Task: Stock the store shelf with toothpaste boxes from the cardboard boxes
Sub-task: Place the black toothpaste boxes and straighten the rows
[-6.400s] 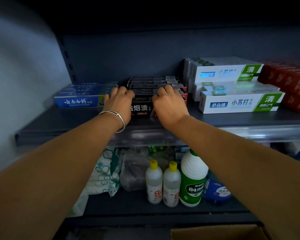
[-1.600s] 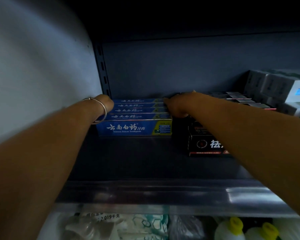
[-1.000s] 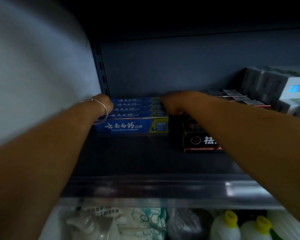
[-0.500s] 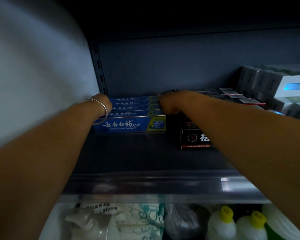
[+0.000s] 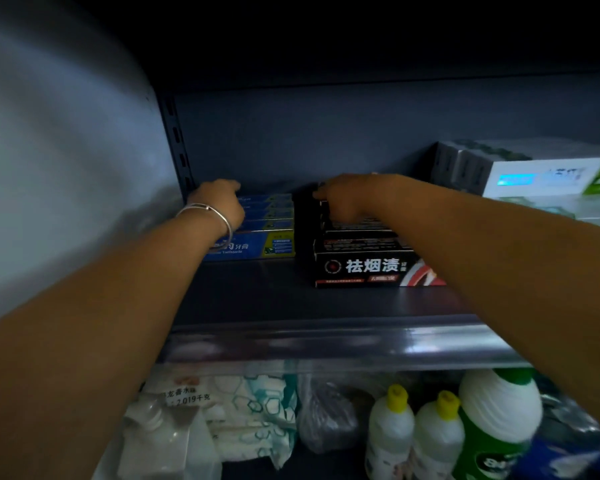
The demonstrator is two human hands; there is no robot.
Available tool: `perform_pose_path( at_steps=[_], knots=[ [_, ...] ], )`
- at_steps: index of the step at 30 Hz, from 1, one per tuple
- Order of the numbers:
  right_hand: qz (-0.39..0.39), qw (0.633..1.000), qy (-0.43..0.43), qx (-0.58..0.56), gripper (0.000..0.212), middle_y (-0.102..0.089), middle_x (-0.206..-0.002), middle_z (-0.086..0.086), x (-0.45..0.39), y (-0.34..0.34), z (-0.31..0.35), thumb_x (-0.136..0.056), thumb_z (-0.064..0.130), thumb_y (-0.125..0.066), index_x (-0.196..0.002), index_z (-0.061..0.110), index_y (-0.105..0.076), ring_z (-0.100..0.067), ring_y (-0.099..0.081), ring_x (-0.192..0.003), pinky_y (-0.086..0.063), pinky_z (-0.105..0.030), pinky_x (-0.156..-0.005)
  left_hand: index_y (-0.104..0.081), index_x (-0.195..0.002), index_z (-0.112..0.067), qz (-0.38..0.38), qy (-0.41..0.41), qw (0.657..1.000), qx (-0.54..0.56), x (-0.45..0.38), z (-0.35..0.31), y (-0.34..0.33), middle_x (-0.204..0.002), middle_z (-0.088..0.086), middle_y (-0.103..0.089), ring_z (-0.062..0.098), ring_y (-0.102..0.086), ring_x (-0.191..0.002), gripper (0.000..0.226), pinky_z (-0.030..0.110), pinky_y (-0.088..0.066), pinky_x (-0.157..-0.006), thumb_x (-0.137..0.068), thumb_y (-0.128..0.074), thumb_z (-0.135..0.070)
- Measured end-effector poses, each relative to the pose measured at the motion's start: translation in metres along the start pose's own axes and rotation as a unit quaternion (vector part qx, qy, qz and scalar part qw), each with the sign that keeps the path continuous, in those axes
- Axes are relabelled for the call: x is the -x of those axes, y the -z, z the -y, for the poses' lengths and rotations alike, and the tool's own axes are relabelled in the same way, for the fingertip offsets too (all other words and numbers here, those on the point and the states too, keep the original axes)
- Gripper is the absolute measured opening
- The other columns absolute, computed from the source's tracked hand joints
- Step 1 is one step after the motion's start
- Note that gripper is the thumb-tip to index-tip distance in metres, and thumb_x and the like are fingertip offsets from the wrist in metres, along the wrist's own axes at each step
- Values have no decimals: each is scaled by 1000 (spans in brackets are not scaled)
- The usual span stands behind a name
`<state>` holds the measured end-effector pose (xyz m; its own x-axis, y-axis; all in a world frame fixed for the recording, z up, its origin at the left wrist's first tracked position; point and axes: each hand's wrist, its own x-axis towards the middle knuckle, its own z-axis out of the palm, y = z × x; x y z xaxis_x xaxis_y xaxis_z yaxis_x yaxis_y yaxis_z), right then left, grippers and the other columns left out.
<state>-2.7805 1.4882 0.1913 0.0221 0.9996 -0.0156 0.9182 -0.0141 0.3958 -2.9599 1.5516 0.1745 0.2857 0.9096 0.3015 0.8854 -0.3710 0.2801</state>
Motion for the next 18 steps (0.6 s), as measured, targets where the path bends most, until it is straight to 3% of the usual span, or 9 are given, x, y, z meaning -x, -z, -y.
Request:
perform_pose_path(
  at_steps=[6, 9, 14, 18],
  knots=[
    [14, 999, -23, -40, 39, -49, -136, -16, 53, -5, -35, -95, 9, -40, -132, 4, -50, -30, -49, -121, -40, -37, -103, -57, -127, -7, -24, -60, 994, 88, 37, -43, -4, -133, 14, -54, 30, -50, -122, 38, 30, -37, -107, -90, -50, -1],
    [32, 998, -29, -51, 36, -52, -132, -16, 82, -6, -49, -96, 10, -41, -129, 3, -53, -29, -52, -117, -44, -31, -96, -62, -120, -6, -5, -58, 991, 117, 56, -64, -4, -126, 14, -60, 29, -54, -117, 31, 26, -38, -101, -93, -48, -6],
    [55, 995, -60, -53, 36, -56, -129, -15, 123, -10, -76, -93, 7, -44, -128, 3, -55, -29, -55, -114, -46, -32, -94, -66, -109, -1, 42, -21, 997, 59, 80, -88, -3, -116, 16, -63, 32, -57, -108, 28, 29, -43, -88, -90, -46, -2],
    [63, 995, -69, -40, 36, -55, -129, -16, 139, -16, -89, -93, 5, -44, -127, 1, -54, -28, -54, -116, -44, -32, -96, -64, -113, 0, 60, 10, 998, 9, 92, -98, -4, -120, 18, -60, 34, -54, -112, 29, 33, -43, -90, -92, -44, -3]
  ],
)
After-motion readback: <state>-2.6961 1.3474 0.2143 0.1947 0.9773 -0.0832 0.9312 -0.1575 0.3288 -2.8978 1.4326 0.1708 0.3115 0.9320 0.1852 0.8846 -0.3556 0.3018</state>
